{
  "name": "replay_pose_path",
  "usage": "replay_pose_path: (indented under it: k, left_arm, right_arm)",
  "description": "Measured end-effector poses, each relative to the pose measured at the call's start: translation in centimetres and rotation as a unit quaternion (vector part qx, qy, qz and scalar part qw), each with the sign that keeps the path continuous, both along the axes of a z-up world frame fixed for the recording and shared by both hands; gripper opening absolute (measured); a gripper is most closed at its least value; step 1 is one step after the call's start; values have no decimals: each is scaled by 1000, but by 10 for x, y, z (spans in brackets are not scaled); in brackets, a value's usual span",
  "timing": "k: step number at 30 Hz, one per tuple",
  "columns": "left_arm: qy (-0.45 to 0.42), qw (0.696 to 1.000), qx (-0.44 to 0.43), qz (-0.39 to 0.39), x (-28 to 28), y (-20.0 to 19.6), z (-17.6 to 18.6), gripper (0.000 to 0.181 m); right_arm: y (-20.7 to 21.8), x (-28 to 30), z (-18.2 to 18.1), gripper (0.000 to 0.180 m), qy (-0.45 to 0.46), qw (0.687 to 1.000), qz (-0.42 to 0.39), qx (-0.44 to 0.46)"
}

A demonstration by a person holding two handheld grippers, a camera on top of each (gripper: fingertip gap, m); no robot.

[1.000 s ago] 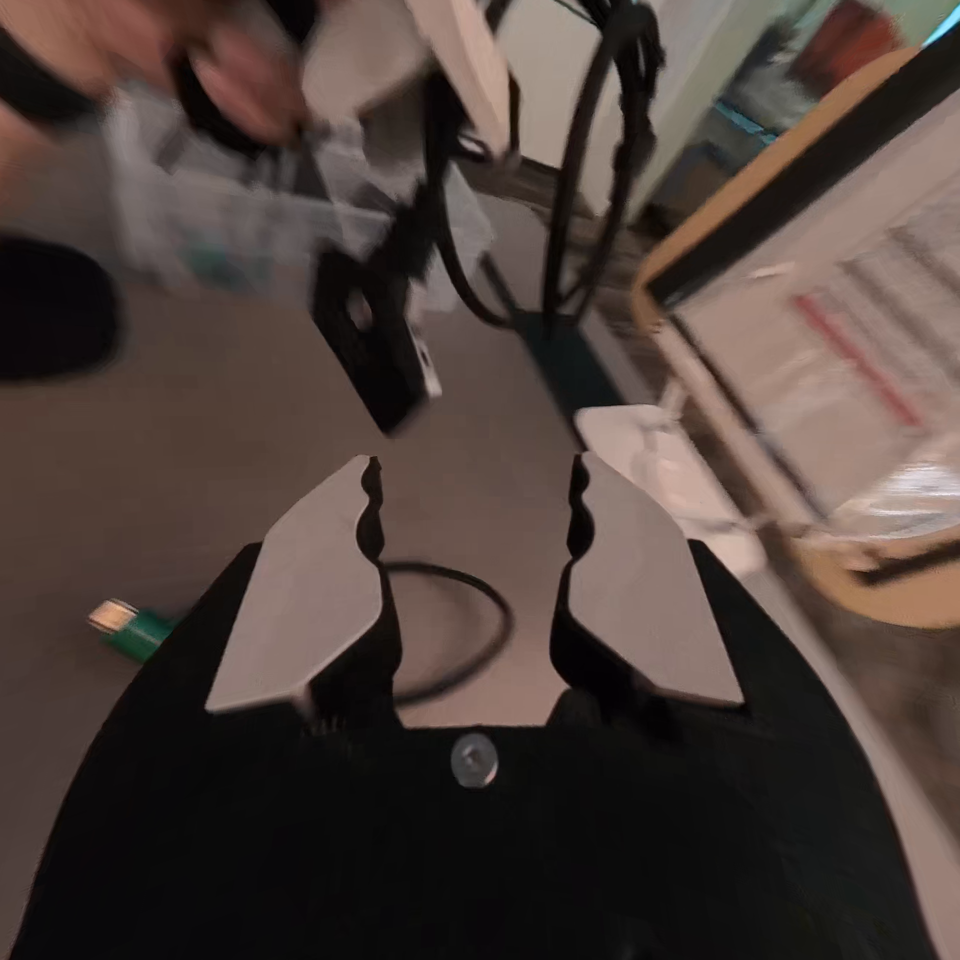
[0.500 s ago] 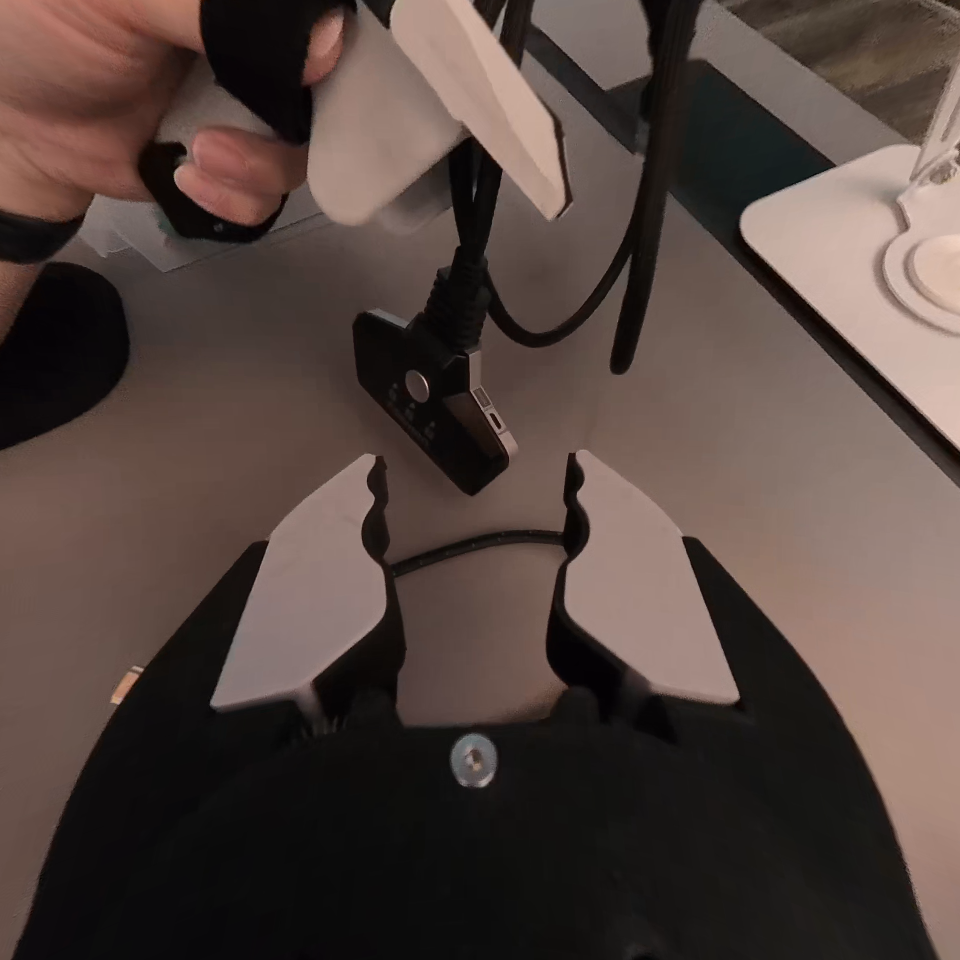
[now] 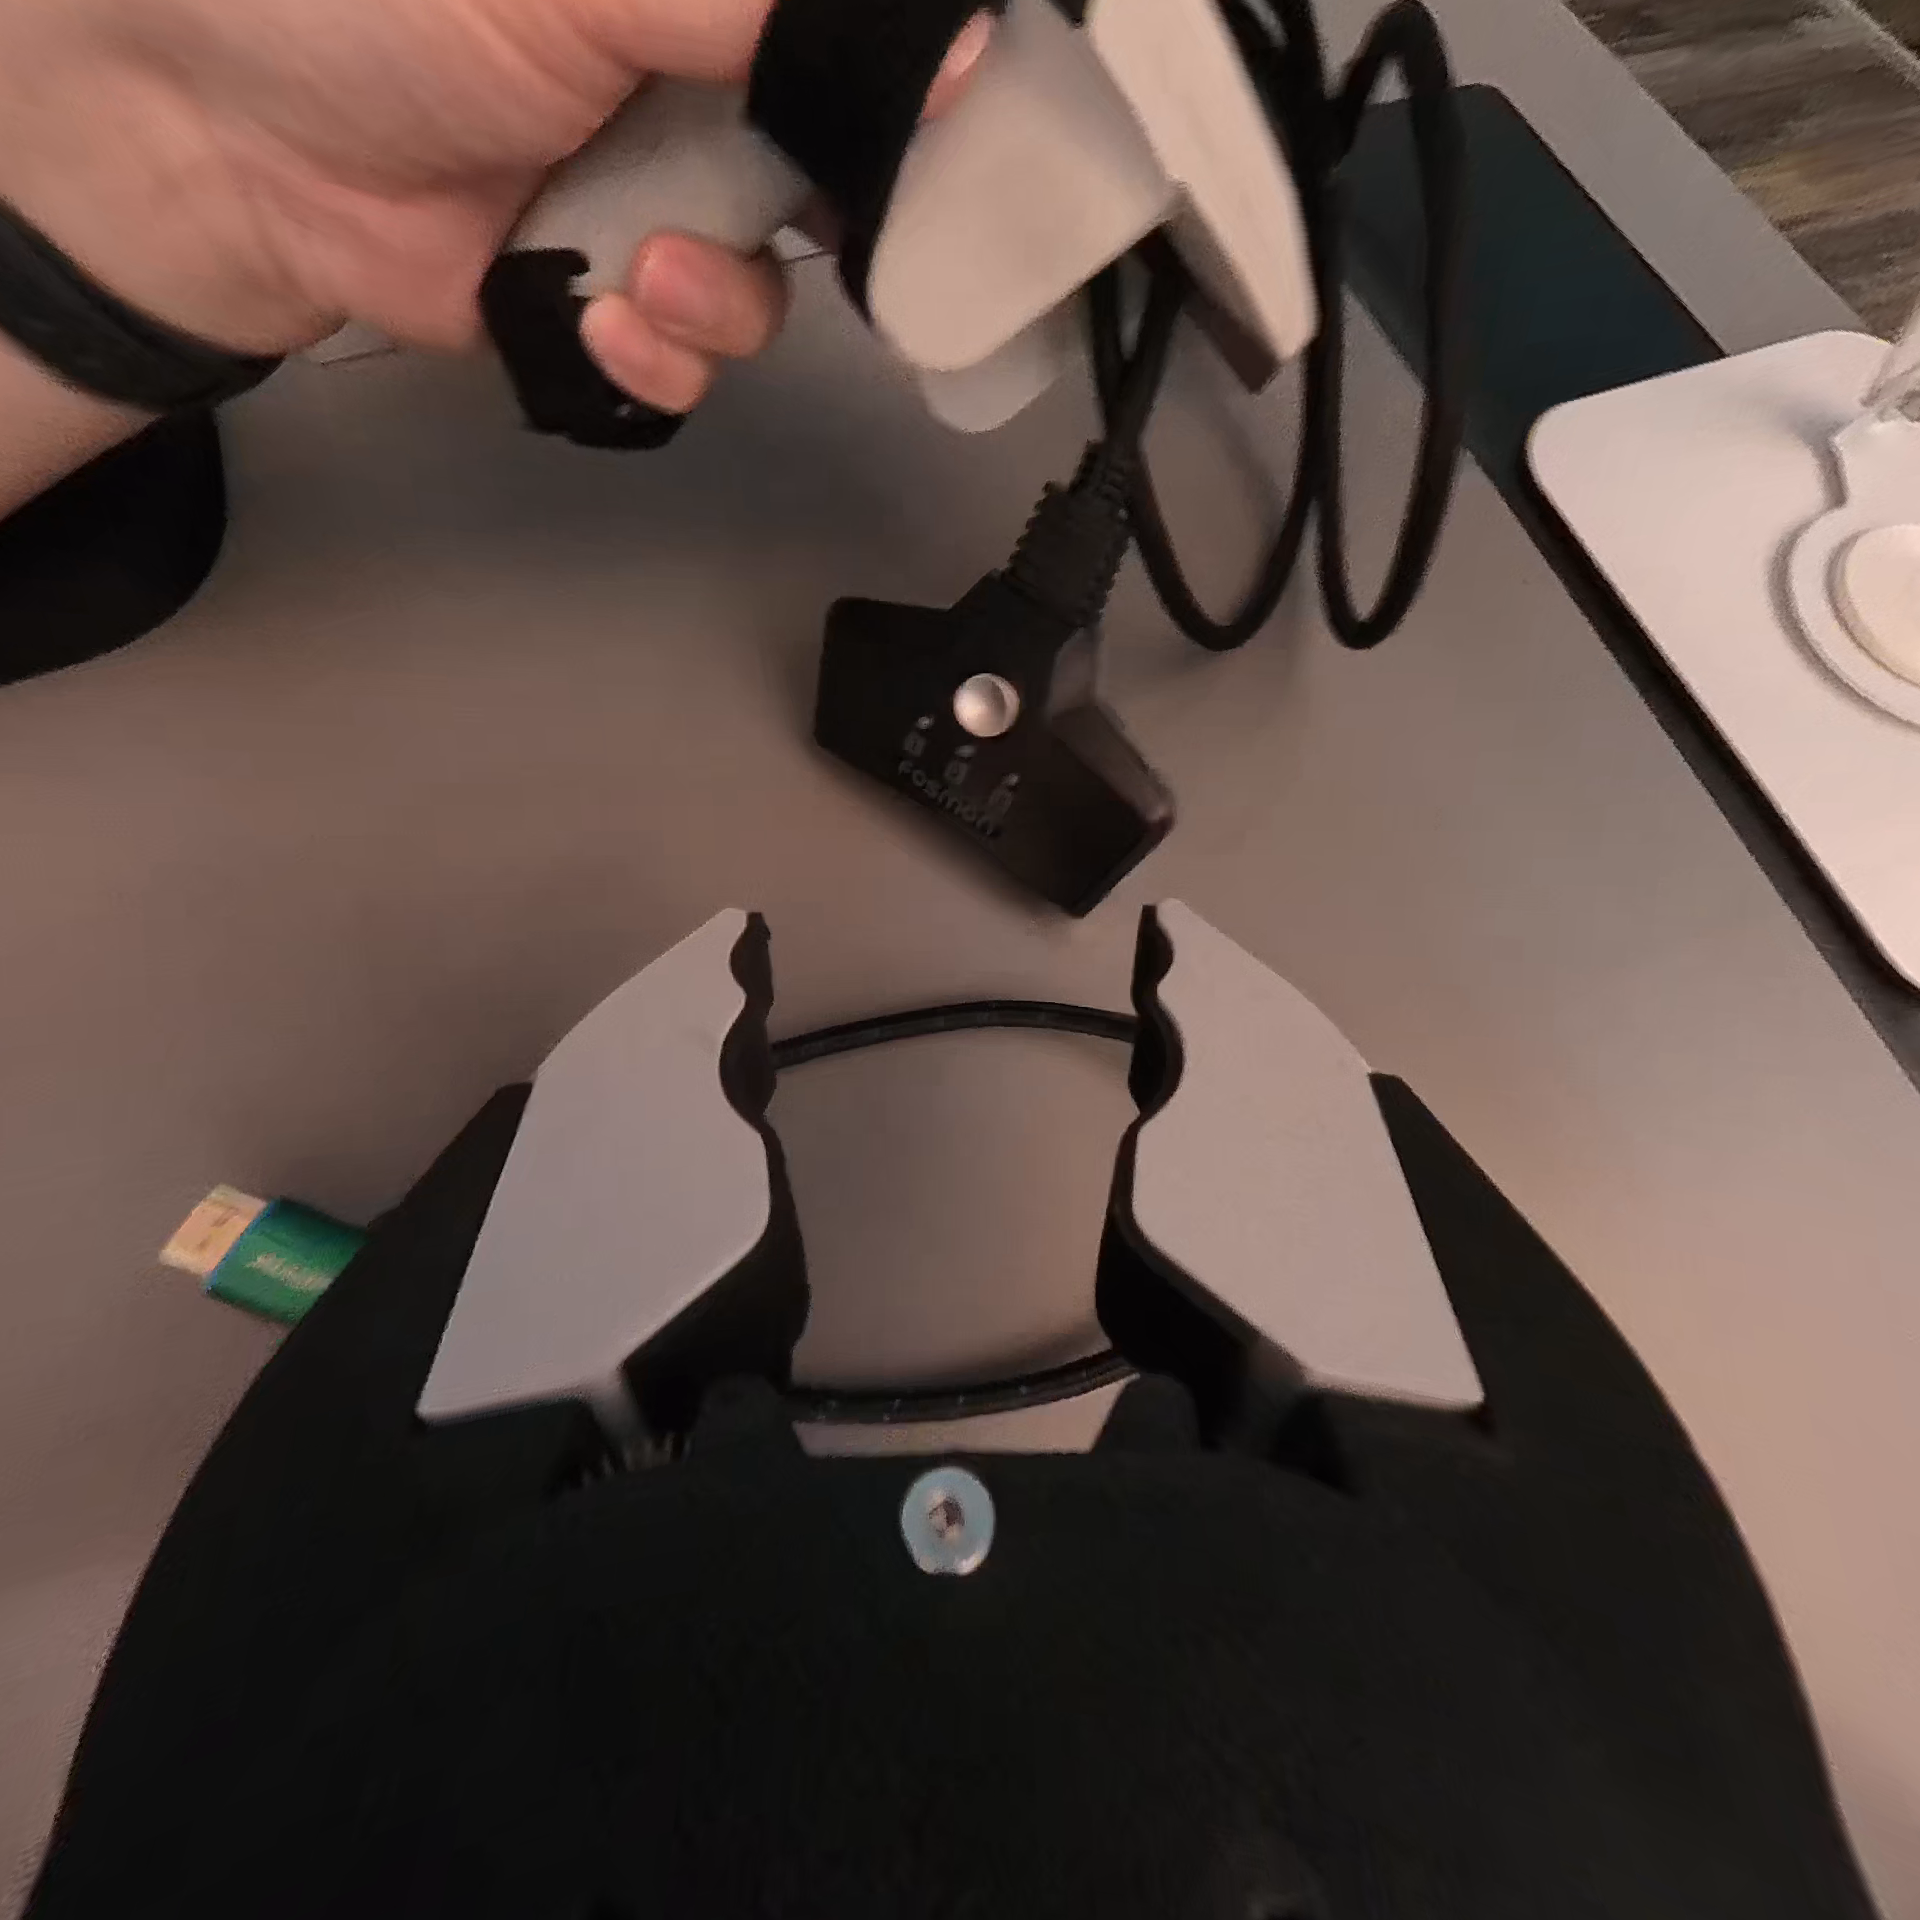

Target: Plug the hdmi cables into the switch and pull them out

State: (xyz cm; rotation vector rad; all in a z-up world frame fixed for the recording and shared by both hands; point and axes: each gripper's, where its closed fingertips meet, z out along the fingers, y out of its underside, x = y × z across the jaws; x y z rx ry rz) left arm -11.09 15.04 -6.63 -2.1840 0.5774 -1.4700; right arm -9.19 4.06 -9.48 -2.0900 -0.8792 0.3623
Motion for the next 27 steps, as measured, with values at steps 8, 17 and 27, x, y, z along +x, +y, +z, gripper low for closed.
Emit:
replay_pose_path:
  k: [8,17,27]
  left_arm:
    - [191,980,41,-30,-23,-3,-27,56]
    - [329,935,94,-95,-57,-25,-12,60]
    - [324,926,74,-177,-62,-54,-13,58]
  right_arm:
    - [-87,-32,16,57,-25,974,224,-5]
    - [-129,-27,-41,44,-112,940,299,-121]
    - [-126,-30,-48,13,-95,937,307,-134]
